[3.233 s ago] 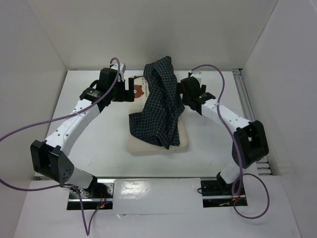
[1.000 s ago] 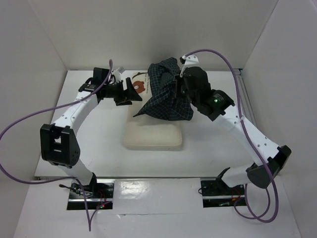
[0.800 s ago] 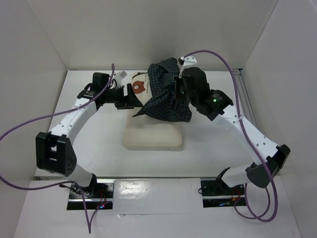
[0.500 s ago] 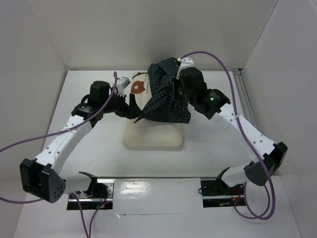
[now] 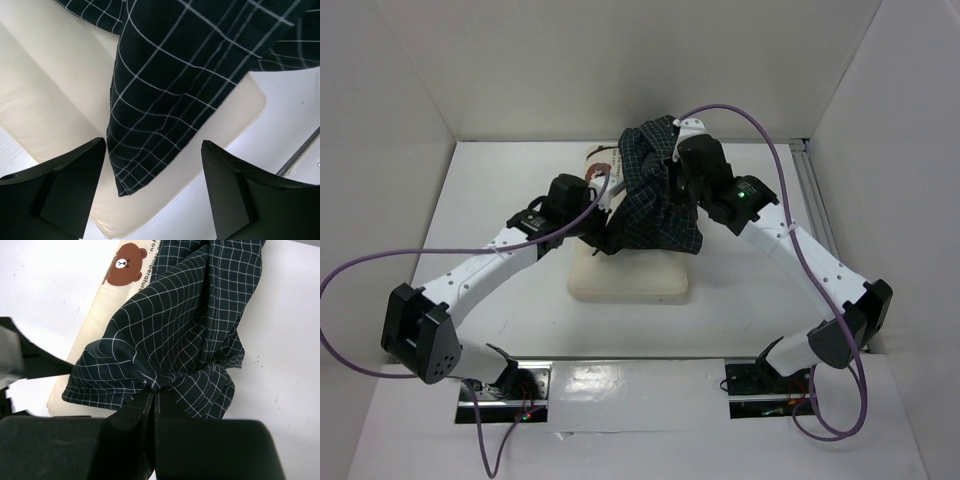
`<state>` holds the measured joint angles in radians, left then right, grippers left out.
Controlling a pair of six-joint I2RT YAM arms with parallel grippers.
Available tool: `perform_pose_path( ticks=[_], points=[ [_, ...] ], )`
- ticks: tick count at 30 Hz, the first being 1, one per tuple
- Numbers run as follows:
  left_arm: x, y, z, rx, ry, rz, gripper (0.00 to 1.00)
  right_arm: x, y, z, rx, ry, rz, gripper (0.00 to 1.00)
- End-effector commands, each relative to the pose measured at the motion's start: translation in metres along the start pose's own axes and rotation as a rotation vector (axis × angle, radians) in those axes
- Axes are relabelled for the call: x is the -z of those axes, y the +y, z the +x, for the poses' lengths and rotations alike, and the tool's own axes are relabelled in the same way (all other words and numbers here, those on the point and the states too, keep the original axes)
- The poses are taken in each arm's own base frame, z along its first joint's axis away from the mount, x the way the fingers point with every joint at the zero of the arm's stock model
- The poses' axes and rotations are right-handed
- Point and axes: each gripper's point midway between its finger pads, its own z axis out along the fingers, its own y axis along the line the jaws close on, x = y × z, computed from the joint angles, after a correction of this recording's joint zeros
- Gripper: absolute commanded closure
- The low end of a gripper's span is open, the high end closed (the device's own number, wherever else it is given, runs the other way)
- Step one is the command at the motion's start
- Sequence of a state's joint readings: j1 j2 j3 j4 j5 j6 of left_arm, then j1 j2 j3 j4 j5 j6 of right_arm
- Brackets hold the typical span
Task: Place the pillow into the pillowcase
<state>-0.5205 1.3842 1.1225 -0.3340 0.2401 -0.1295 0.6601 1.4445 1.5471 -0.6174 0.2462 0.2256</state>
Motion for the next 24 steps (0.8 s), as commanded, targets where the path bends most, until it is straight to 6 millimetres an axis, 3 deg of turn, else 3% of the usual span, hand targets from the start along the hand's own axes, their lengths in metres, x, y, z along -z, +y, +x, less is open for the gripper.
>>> perform_pose_path(
  ticks=[1,2,4,5,7,10,11,12,14,15,16,17,18,19,21,22,23,24],
  points=[
    [-0.014,0.009,-0.014,-0.044,-0.029,-0.029,0.1,0.008,0.0,-0.014,-0.002,-0.022,-0.012,1.0],
    [-0.017,0.009,-0.017,-0.035,-0.029,-0.029,0.12,0.008,0.002,-0.014,-0.002,-0.019,-0.021,1.0],
    [-0.023,0.015,-0.022,-0.016,-0.03,-0.062,0.28,0.007,-0.002,-0.015,-0.006,-0.02,-0.013,1.0],
    [-0.026,0.018,-0.033,-0.006,-0.045,-0.079,0.44,0.008,-0.003,-0.013,-0.004,-0.012,-0.01,1.0],
    [-0.018,0.034,-0.044,0.045,-0.055,-0.153,1.0,0.01,-0.008,-0.016,-0.011,-0.024,0.004,1.0],
    [-0.003,0.044,-0.093,0.092,-0.155,-0.198,1.0,0.007,-0.025,-0.016,-0.009,-0.021,0.046,1.0],
    [0.004,0.04,-0.111,0.108,-0.2,-0.192,1.0,0.008,-0.031,-0.021,0.002,-0.032,0.058,1.0],
    [0.017,0.044,-0.148,0.117,-0.282,-0.205,1.0,0.008,-0.039,-0.035,-0.001,-0.06,0.081,1.0],
    [0.039,0.047,-0.19,0.17,-0.378,-0.181,1.0,0.002,-0.064,-0.053,-0.005,-0.071,0.147,1.0],
    [0.069,0.039,-0.232,0.165,-0.482,-0.15,1.0,0.019,-0.071,-0.09,-0.018,-0.156,0.179,1.0],
    [0.085,0.047,-0.25,0.183,-0.534,-0.147,1.0,0.019,-0.074,-0.103,-0.025,-0.171,0.186,1.0],
    [0.096,0.041,-0.263,0.212,-0.559,-0.095,1.0,0.033,-0.075,-0.12,-0.02,-0.214,0.191,1.0],
    [0.122,0.036,-0.284,0.207,-0.628,-0.072,1.0,0.044,-0.077,-0.136,-0.023,-0.257,0.193,1.0],
    [0.143,0.045,-0.294,0.22,-0.676,-0.079,1.0,0.07,-0.07,-0.159,-0.025,-0.336,0.146,1.0],
    [0.188,0.043,-0.307,0.237,-0.776,-0.052,1.0,0.097,-0.061,-0.181,-0.02,-0.429,0.087,1.0],
    [0.197,0.05,-0.304,0.255,-0.793,-0.058,1.0,0.097,-0.049,-0.175,0.004,-0.423,0.016,0.98],
    [0.224,0.059,-0.303,0.267,-0.84,-0.07,1.0,0.118,-0.041,-0.183,0.016,-0.487,-0.039,0.98],
    [0.231,0.068,-0.299,0.275,-0.851,-0.086,1.0,0.119,-0.031,-0.178,0.031,-0.486,-0.101,0.98]
  ],
)
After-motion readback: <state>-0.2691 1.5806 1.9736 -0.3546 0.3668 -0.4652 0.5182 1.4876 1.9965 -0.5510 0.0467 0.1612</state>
